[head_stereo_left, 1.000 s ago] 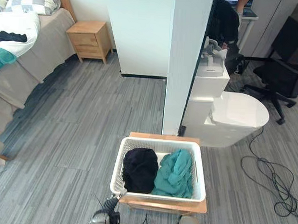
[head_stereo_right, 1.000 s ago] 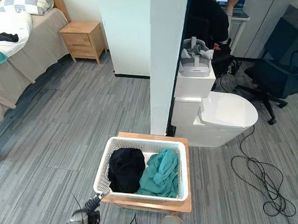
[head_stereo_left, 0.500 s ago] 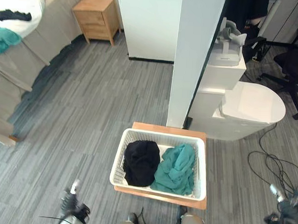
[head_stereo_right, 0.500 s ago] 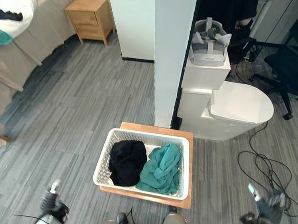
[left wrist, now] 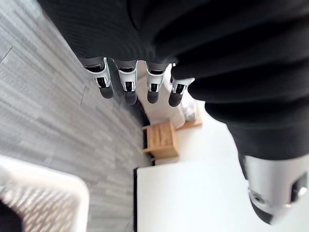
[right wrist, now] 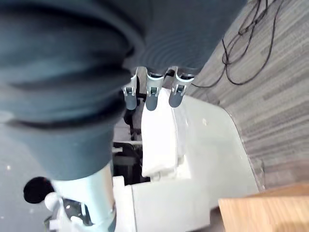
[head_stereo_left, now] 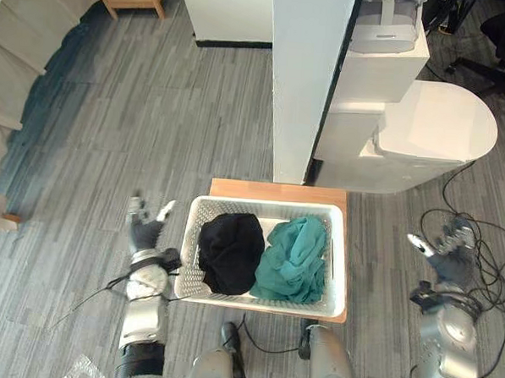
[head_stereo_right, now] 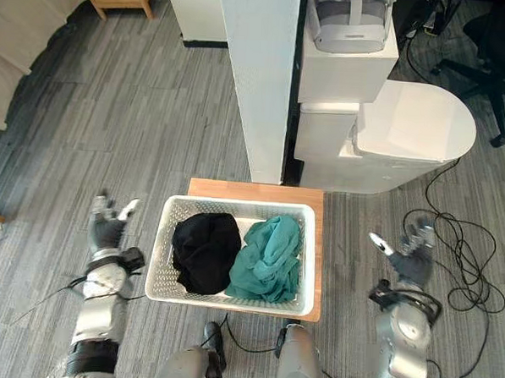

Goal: Pick up the laundry basket with both hands and put the clothes into the washing machine.

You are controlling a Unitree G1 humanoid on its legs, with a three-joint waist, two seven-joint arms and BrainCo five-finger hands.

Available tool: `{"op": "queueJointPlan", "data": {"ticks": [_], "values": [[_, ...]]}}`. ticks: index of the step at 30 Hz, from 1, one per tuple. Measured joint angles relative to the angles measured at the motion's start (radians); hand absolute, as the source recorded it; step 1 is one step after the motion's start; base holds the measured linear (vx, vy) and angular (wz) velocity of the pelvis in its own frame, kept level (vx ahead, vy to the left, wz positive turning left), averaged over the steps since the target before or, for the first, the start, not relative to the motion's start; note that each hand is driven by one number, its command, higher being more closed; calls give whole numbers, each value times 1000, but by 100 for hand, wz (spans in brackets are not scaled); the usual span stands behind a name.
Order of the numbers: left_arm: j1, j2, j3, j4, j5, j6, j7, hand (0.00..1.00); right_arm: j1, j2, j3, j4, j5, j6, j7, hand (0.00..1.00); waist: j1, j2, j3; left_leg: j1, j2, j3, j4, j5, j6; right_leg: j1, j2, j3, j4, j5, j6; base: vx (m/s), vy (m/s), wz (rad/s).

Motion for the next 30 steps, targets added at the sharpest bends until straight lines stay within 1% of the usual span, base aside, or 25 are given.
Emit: {"op": "queueJointPlan", "data": {"ticks": [2,3,5,6,7,9,12,15,18,21,22,25,27,30], "values": [[-48,-5,-74,111,40,20,-1,0,-81,-9,73,112,-8,17,13,0,-2,1,32,-2,-10,-4,0,0,1,0,-9,1,-2,4,3,-2,51,2],[-57,-8,-81,119,55,18,11,0,-100,-12,94,134,-16,22,14,0,-2,1,43,-3,-12,-5,0,1,1,0,-10,1,-4,6,4,-27,44,5],[-92,-5,-82,143,76,19,17,0,-149,-23,153,186,-43,40,14,0,2,11,67,-20,-19,-23,1,10,6,1,-14,-3,-27,26,8,-34,40,11],[-102,-2,-83,156,81,18,18,0,-163,-24,164,195,-43,42,14,0,3,14,71,-23,-20,-29,1,11,6,2,-14,-4,-37,34,6,-30,42,7],[-122,5,-92,194,86,32,20,0,-189,-24,184,217,-43,45,13,0,3,17,80,-27,-22,-31,1,12,7,6,-14,-5,-55,49,9,-30,51,0],[-142,10,-104,261,100,60,40,0,-222,-24,202,224,-45,47,10,0,1,16,104,-38,-28,-47,17,12,7,22,-15,-6,-94,81,13,-50,78,2],[-140,10,-117,301,100,84,47,0,-241,-24,208,261,-51,48,-11,0,1,16,126,-48,-42,-63,22,22,22,40,-19,-12,-137,111,23,-50,52,10],[-140,12,-120,329,101,94,50,0,-269,-23,210,318,-51,50,-31,0,0,16,150,-63,-56,-83,23,28,28,45,-30,-21,-166,136,27,-77,67,12],[-140,14,-127,347,102,105,52,0,-271,-27,220,351,-51,51,-36,0,1,15,154,-73,-60,-92,24,30,32,50,-29,-24,-195,156,28,-102,44,5],[-140,36,-154,353,123,108,54,0,-279,-30,251,389,-51,52,-37,0,-1,15,155,-85,-62,-102,23,36,41,49,-26,-24,-218,175,28,-100,15,2],[-142,41,-159,353,129,110,56,0,-281,-30,260,409,-51,52,-37,0,0,11,160,-88,-62,-104,23,39,43,50,-23,-23,-227,184,24,-108,6,-4],[-152,52,-160,353,160,112,75,0,-282,-28,292,436,-50,52,-35,0,0,-1,181,-89,-61,-102,23,42,42,50,-17,-11,-242,200,25,-102,2,-8],[-165,67,-171,365,170,112,79,0,-281,-29,297,442,-48,48,-35,0,-1,-1,184,-95,-61,-102,21,44,40,49,-15,-9,-258,215,23,-83,10,-5],[-191,81,-187,395,202,115,94,0,-285,-40,309,451,-40,45,-35,0,0,-2,185,-97,-61,-102,19,46,39,49,-15,-7,-263,221,24,-28,11,-1]]}}
